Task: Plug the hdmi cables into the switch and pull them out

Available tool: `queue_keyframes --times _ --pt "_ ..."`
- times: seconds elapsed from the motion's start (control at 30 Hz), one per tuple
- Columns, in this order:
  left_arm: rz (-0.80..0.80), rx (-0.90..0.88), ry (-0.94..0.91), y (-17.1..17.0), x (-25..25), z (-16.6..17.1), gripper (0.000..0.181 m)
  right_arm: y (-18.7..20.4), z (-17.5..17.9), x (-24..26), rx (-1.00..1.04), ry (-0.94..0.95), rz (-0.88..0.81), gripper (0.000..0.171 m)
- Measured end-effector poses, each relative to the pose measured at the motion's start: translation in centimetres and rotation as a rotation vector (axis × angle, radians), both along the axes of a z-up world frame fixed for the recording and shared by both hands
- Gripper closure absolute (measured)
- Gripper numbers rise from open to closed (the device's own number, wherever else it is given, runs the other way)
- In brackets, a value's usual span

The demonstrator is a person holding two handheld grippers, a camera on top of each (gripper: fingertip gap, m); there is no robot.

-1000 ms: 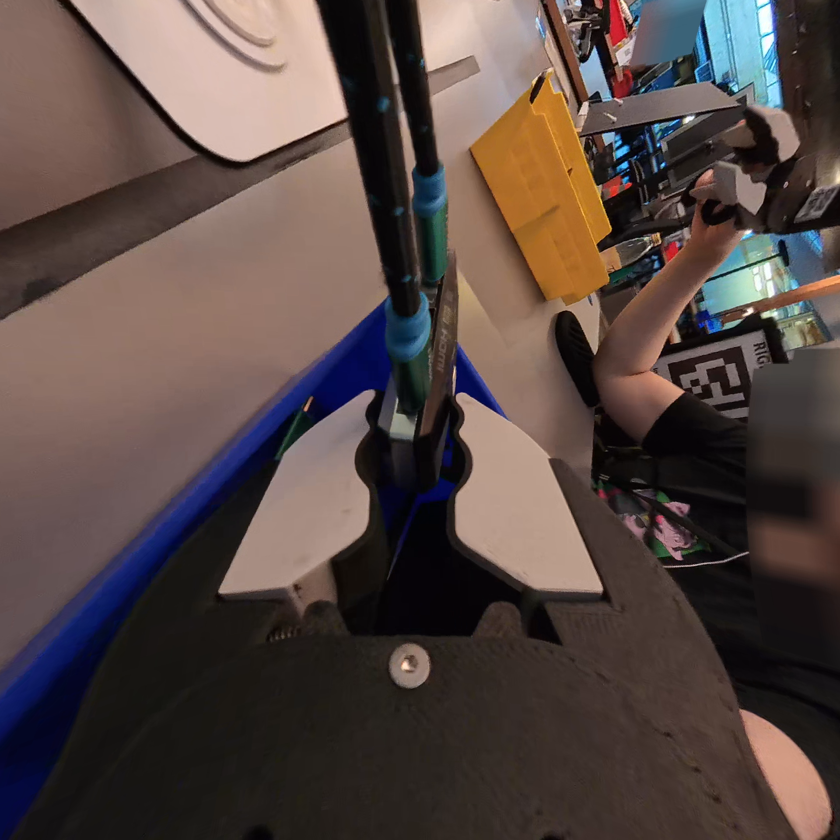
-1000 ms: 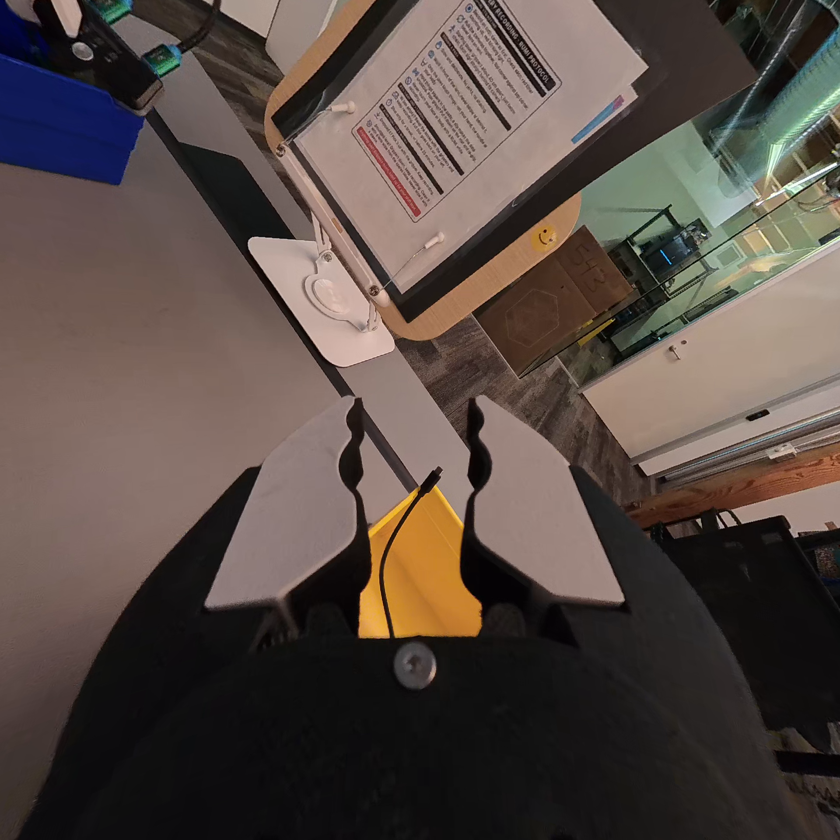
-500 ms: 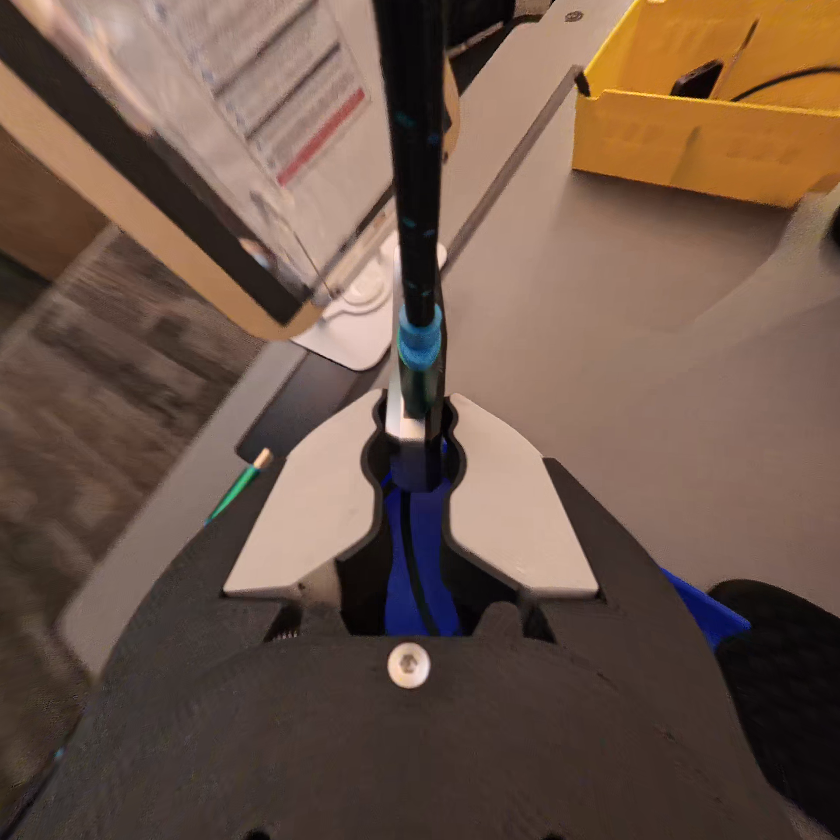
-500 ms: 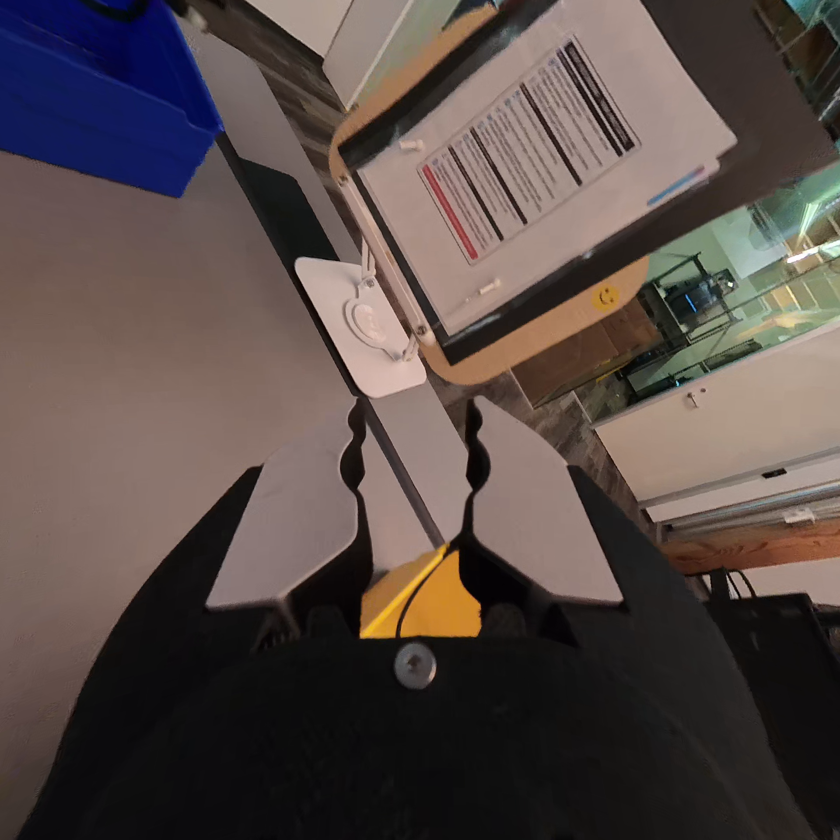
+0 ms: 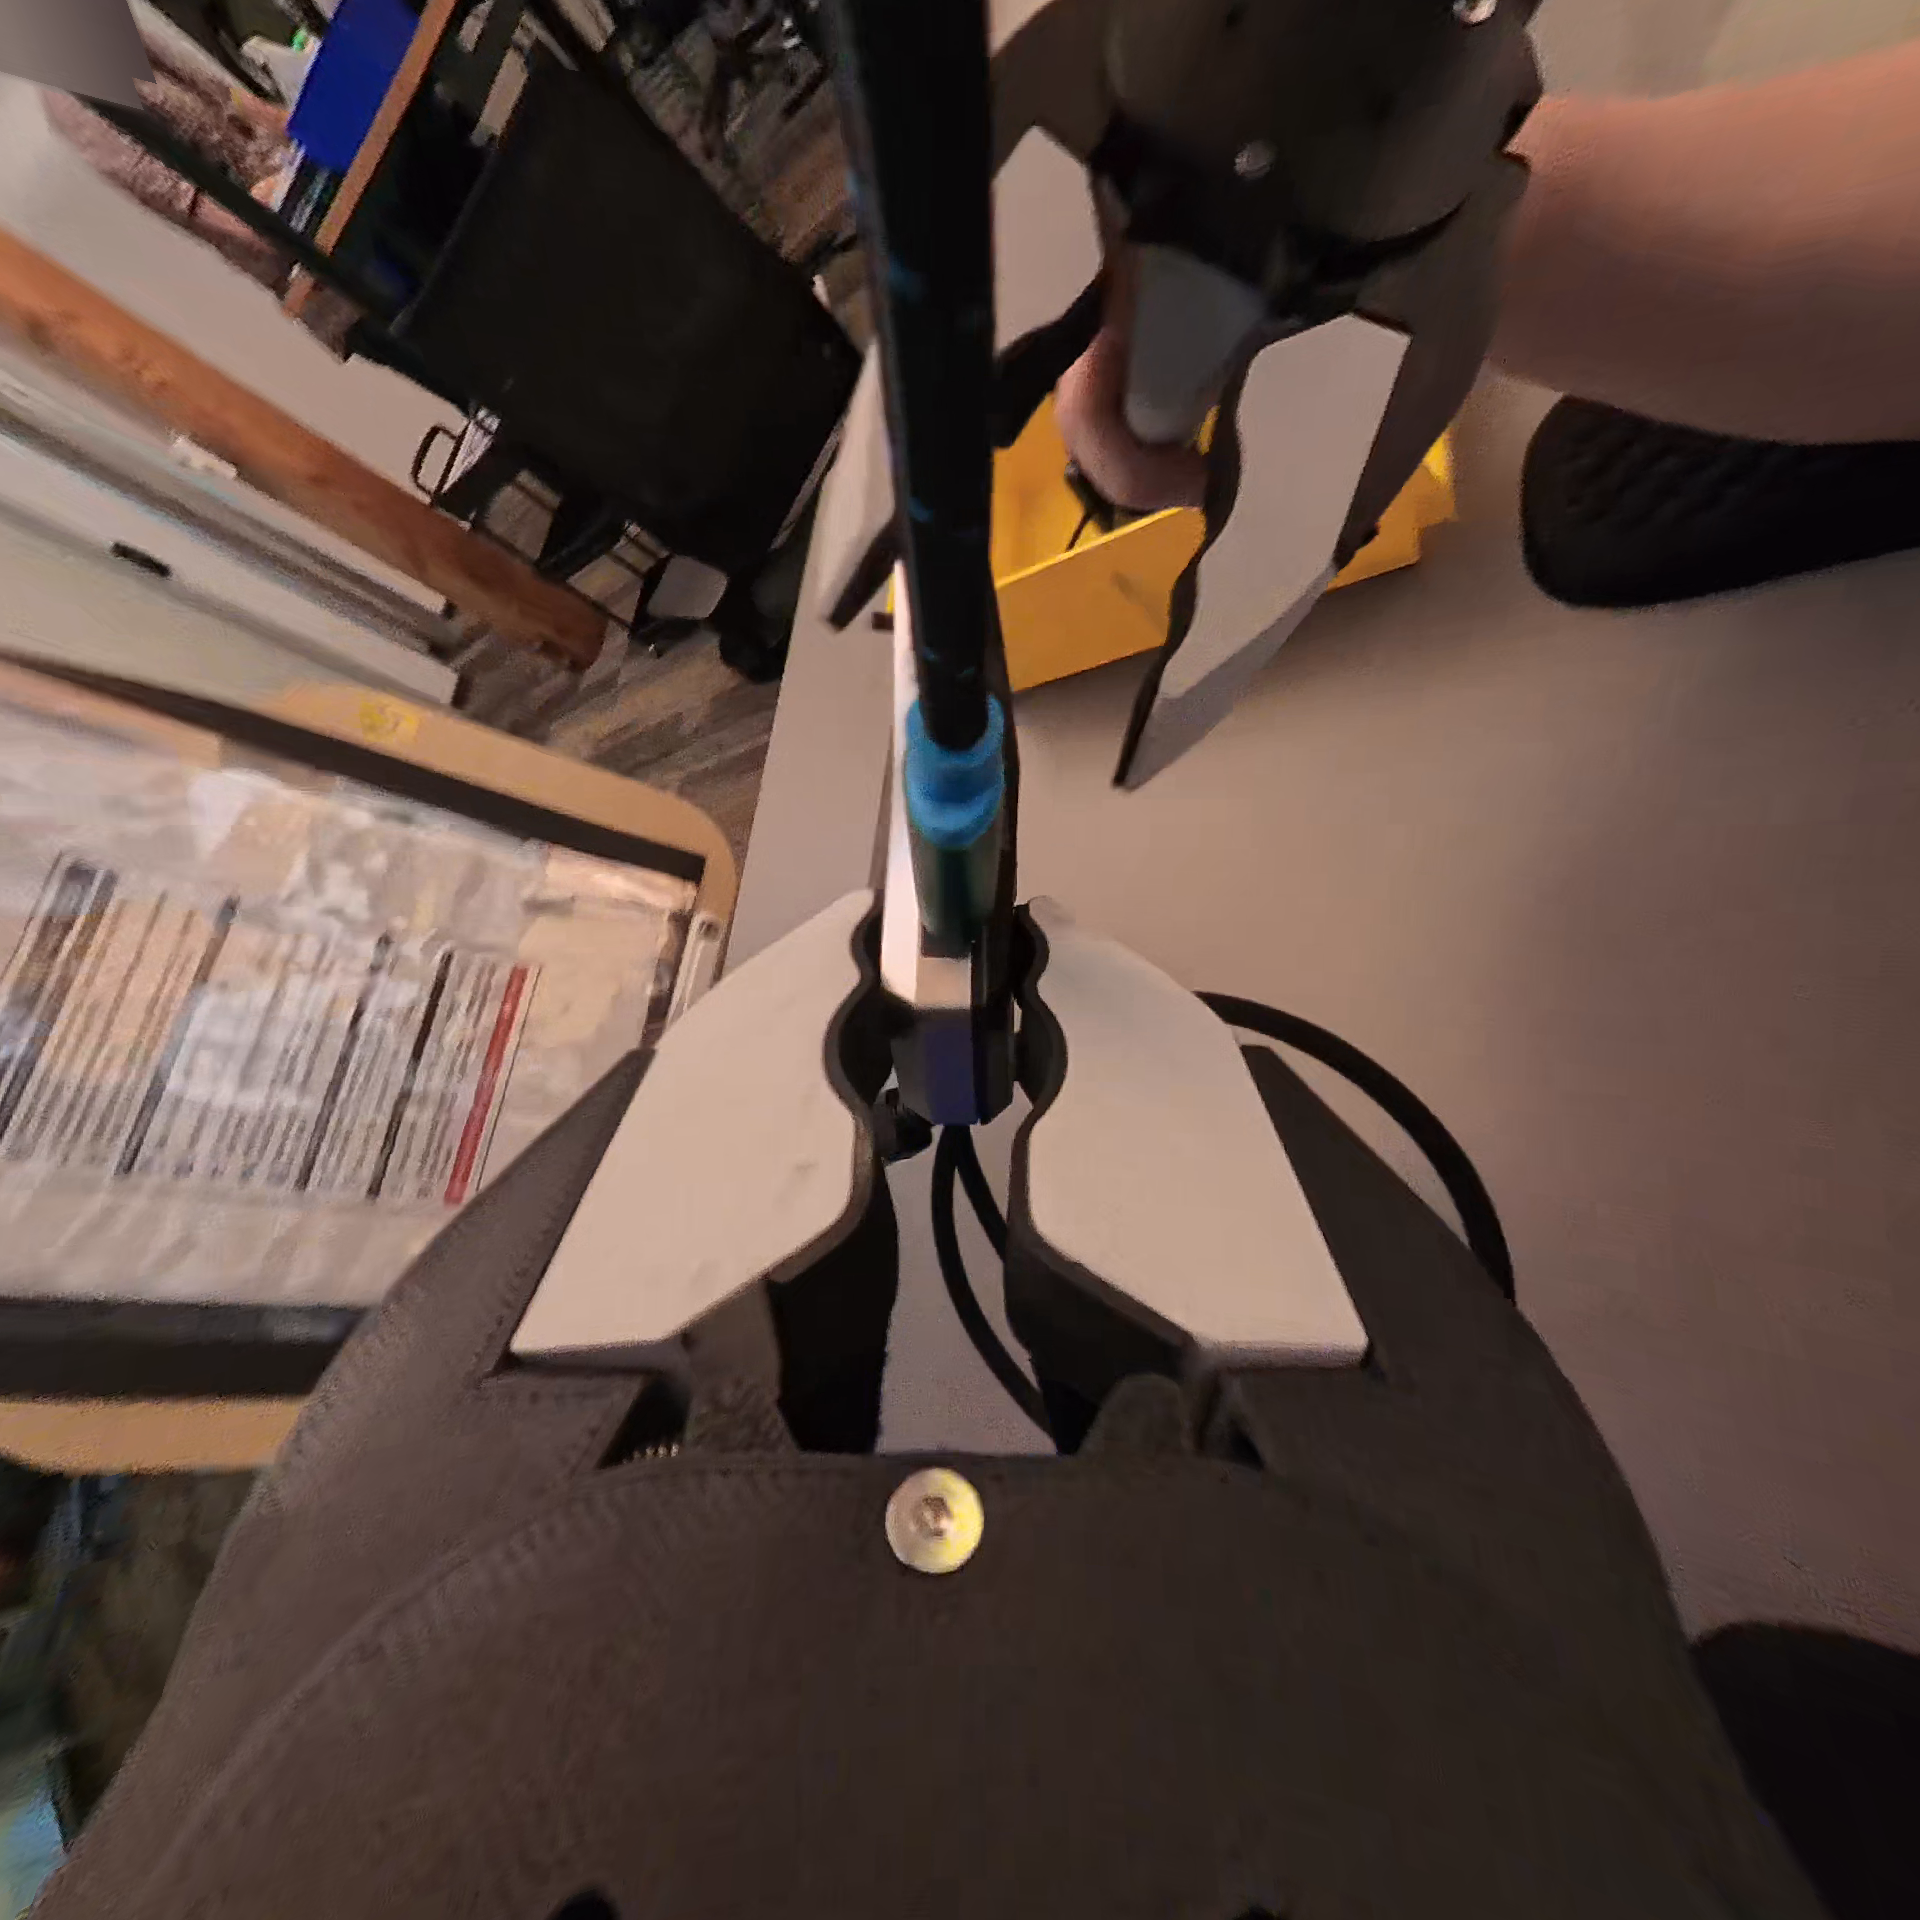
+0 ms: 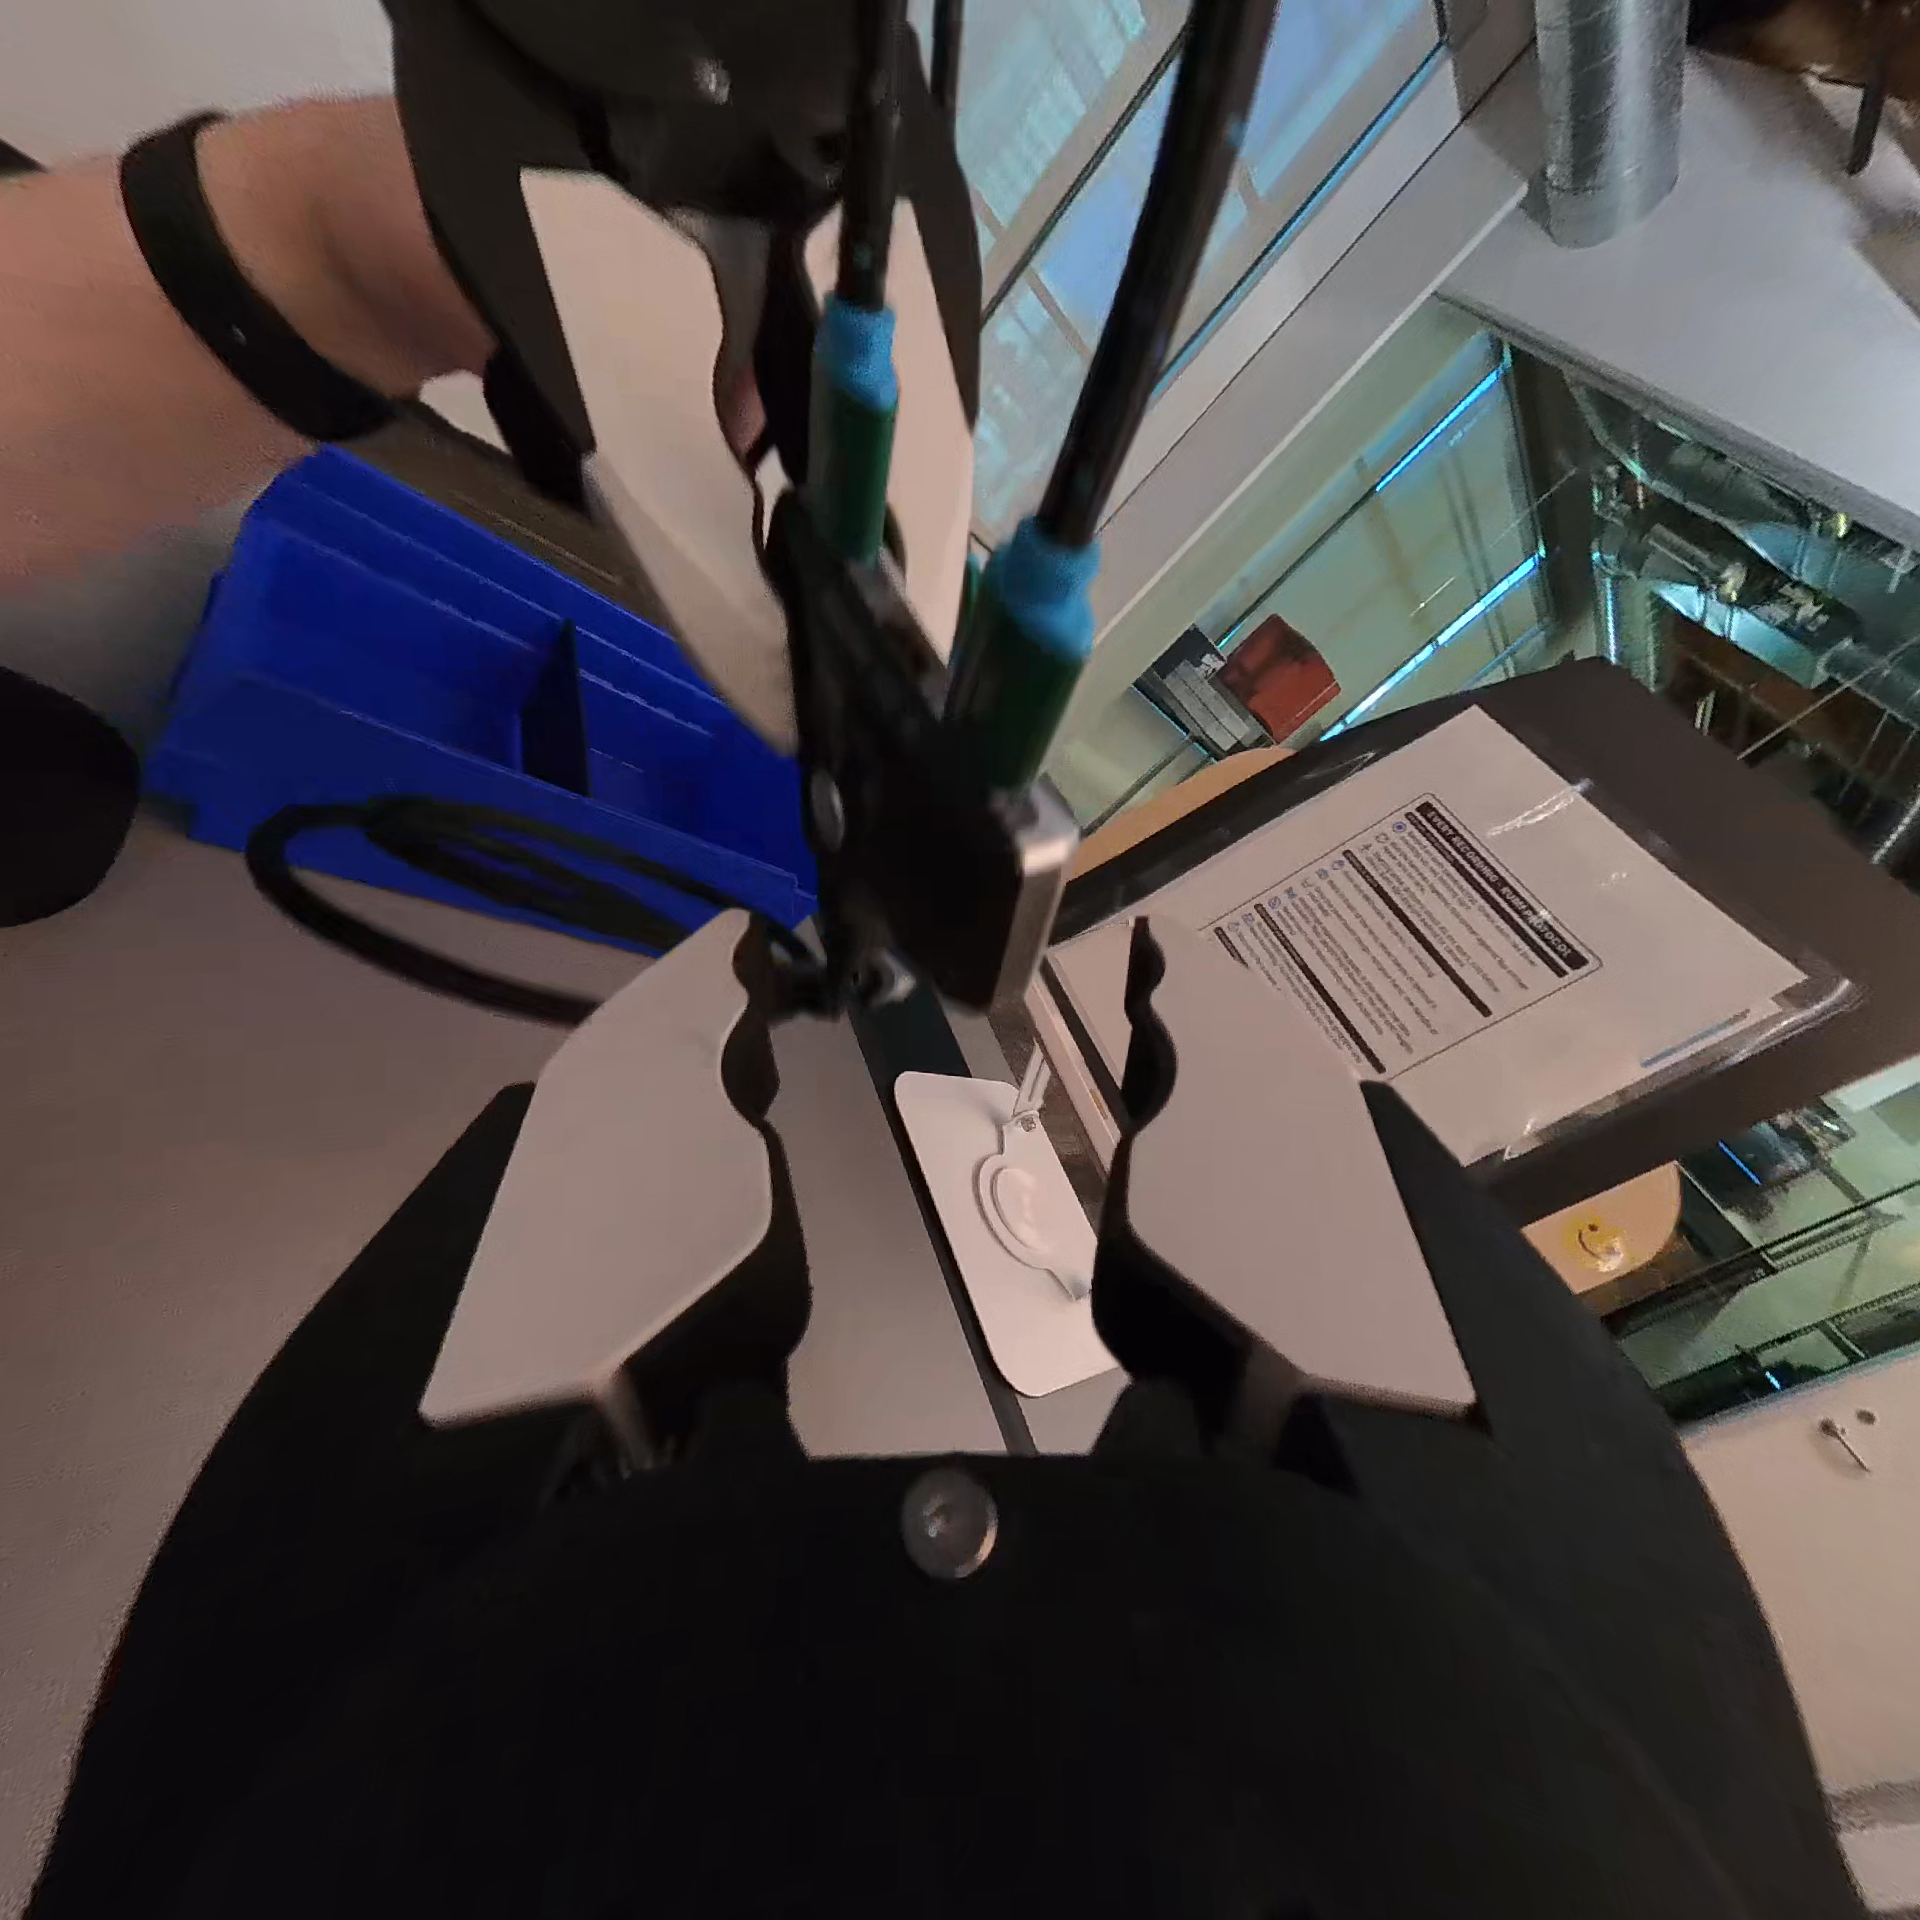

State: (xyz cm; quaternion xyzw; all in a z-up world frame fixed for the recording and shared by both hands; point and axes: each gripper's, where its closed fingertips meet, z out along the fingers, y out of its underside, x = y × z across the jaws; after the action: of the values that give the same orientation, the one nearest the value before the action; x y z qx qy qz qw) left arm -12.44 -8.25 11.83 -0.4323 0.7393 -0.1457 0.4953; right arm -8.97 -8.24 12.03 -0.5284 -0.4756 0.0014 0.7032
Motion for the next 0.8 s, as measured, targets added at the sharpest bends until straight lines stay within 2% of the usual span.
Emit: queue_keyframes --times 0.03,0.2,0.37,0.6,0.8 --pt "-0.015 0.011 0.003 -0.6 0.9 -0.4 0.162 -0.3 0.1 0.2 0.001 -0.004 0.01 0.108" --pt "-0.056 0.082 0.016 -2.2 3.6 -2.5 0.161 -1.3 -1.5 1.2 0.016 -0.151 0.048 0.128" --pt "-0.055 0.174 0.032 -2.1 3.4 -3.7 0.16 -2.2 -3.2 0.5 0.031 -0.302 0.101 0.148" --pt "-0.116 0.432 -0.224 -2.8 2.8 -2.3 0.157 -3.4 -2.0 -0.3 0.228 -0.357 0.128 0.149" --pt "-0.183 0.409 -0.314 -4.2 3.2 -1.7 0.145 -5.6 -1.1 -0.9 0.245 -0.334 0.212 0.15"
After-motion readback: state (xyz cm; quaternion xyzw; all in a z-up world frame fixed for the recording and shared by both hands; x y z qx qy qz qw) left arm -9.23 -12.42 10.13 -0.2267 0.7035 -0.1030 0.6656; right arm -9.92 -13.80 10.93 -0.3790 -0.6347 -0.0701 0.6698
